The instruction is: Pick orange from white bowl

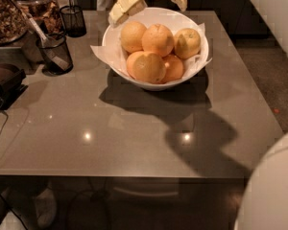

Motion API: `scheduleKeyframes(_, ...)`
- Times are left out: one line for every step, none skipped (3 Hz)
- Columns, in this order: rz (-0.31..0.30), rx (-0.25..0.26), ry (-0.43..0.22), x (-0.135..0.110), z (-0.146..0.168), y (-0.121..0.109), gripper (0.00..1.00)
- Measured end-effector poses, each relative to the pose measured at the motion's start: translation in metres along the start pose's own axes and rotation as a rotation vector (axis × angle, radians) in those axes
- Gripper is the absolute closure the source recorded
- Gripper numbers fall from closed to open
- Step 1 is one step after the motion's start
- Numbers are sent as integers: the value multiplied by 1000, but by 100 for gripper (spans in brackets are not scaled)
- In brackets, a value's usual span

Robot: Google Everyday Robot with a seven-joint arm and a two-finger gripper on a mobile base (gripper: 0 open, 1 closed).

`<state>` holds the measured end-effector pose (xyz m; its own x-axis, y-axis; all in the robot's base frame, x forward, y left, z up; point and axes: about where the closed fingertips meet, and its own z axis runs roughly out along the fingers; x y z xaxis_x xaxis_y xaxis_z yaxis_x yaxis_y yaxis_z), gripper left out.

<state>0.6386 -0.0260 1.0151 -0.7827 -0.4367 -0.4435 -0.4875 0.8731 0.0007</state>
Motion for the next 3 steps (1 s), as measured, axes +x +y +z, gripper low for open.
scheduleKeyframes(34, -2, 8, -5, 7, -5, 7)
scheduleKeyframes(56, 1, 19, -7, 14, -10, 12)
scheduleKeyframes(80, 10, 25, -8, 20, -17, 12)
